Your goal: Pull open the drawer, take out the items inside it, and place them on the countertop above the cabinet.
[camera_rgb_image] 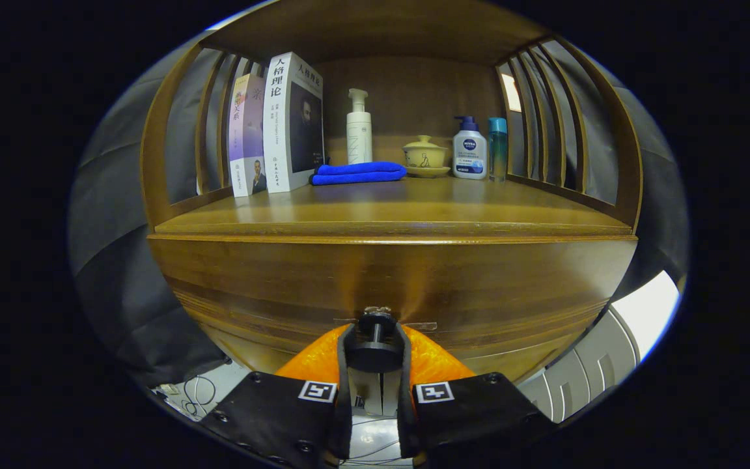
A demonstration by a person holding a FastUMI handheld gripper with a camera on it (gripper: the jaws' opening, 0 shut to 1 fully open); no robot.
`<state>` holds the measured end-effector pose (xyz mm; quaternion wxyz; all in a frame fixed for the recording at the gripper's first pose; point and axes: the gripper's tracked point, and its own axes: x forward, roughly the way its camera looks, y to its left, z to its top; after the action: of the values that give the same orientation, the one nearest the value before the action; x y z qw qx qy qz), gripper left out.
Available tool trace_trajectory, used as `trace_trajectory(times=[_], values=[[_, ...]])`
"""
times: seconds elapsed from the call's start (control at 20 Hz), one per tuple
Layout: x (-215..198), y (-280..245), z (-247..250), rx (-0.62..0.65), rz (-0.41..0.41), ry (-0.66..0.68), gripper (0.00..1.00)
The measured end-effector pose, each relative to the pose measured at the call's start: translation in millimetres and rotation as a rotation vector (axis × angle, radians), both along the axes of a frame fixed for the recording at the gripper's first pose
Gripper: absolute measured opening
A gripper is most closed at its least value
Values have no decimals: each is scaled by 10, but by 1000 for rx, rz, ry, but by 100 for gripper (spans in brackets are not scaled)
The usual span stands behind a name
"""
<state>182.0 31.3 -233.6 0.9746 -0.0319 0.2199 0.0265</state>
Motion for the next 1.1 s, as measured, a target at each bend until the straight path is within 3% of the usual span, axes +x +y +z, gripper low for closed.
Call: trace_trajectory(times=[0.3,1.1], values=[[-110,-12,14,1,9,2,30],[-909,-37,51,-42,24,-26,30]])
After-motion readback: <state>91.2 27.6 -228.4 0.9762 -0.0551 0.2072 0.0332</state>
